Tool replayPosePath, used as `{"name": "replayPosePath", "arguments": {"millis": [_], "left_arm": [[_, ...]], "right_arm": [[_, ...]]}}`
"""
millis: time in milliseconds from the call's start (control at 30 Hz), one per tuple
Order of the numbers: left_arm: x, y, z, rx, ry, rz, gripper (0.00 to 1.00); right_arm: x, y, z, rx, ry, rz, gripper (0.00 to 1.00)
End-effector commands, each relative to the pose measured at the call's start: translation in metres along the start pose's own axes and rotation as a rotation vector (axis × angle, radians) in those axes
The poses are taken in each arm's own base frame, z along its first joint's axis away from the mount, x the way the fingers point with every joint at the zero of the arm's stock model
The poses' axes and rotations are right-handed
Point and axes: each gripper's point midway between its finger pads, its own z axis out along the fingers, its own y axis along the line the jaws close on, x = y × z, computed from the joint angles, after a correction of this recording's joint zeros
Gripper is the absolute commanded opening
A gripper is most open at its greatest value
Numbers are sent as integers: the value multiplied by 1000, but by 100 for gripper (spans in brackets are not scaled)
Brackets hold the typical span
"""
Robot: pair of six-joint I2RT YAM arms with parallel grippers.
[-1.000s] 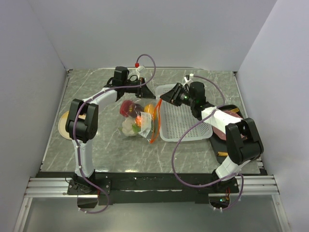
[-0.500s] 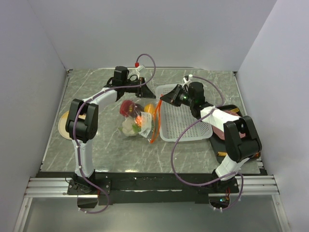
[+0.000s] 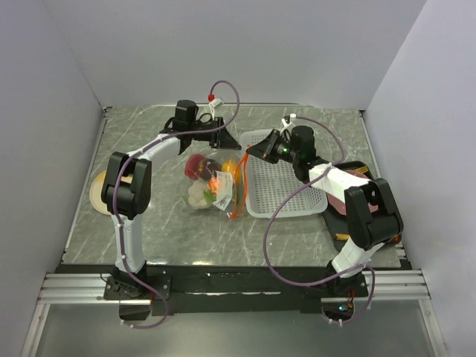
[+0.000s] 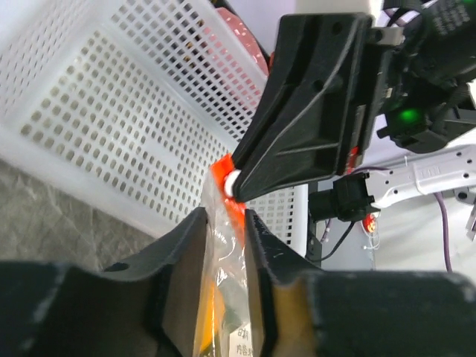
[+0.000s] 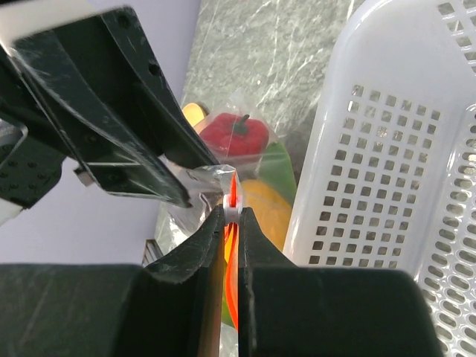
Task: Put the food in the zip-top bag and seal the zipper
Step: Zip the zipper food storage bag at the center of the board.
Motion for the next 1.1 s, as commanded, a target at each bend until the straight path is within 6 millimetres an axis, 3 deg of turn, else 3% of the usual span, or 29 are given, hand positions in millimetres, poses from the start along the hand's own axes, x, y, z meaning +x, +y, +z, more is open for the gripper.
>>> {"name": "replayPosePath", "arguments": {"millis": [0, 67, 333, 467, 700, 867, 1000, 1067], "left_arm": [[-22, -22, 2, 109, -7, 82, 36], [-21, -19, 4, 130, -1, 83, 41], [-5, -6, 11, 155, 49, 54, 48], [4, -7, 18, 178, 67, 65, 50], [2, -13, 22, 251, 61, 48, 52], [10, -20, 19, 299, 69, 51, 43], [19, -18, 17, 286, 74, 43, 19], [19, -19, 17, 279, 72, 45, 14]], "right_arm": [[-16, 23, -4, -70, -30, -71, 4], [-16, 25, -4, -75, -29, -75, 4], [-18, 29, -4, -83, -26, -85, 4], [-19, 30, -3, -86, -24, -86, 4], [-17, 30, -5, -86, -21, -91, 4], [-19, 30, -6, -77, -27, -97, 4], [-21, 30, -6, -74, -33, -97, 4], [-21, 31, -6, -76, -35, -94, 5]]}}
